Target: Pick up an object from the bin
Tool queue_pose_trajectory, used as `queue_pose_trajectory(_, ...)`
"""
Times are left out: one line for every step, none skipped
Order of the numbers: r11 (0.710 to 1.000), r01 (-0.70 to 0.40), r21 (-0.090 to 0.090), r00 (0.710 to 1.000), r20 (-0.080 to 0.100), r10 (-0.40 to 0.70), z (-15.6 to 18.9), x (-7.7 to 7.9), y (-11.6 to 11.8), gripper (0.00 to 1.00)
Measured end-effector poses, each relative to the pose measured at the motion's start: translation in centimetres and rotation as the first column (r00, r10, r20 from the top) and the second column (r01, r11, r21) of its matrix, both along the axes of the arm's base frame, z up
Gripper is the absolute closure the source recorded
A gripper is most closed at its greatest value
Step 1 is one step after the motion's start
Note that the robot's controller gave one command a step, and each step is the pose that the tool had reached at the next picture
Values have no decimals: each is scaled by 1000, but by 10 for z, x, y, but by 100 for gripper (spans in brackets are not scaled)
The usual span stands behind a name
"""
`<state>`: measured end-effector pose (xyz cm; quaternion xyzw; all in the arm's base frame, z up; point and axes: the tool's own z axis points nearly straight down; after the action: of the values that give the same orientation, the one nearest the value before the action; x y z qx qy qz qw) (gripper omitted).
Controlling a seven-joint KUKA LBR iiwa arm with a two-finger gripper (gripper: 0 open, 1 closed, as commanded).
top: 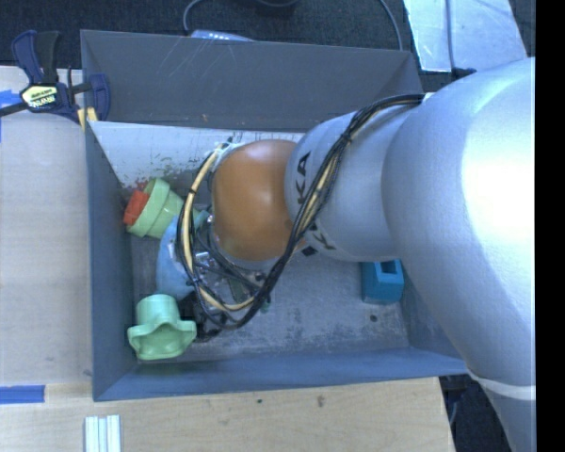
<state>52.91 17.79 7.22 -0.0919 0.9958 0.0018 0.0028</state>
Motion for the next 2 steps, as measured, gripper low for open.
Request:
queue_pose_trajectory(1000, 3, 0, 1000, 2, -3, 2, 0, -1, 100)
queue_pose_trajectory(999, -38, 1, 999, 3, 38, 127, 15, 3, 100)
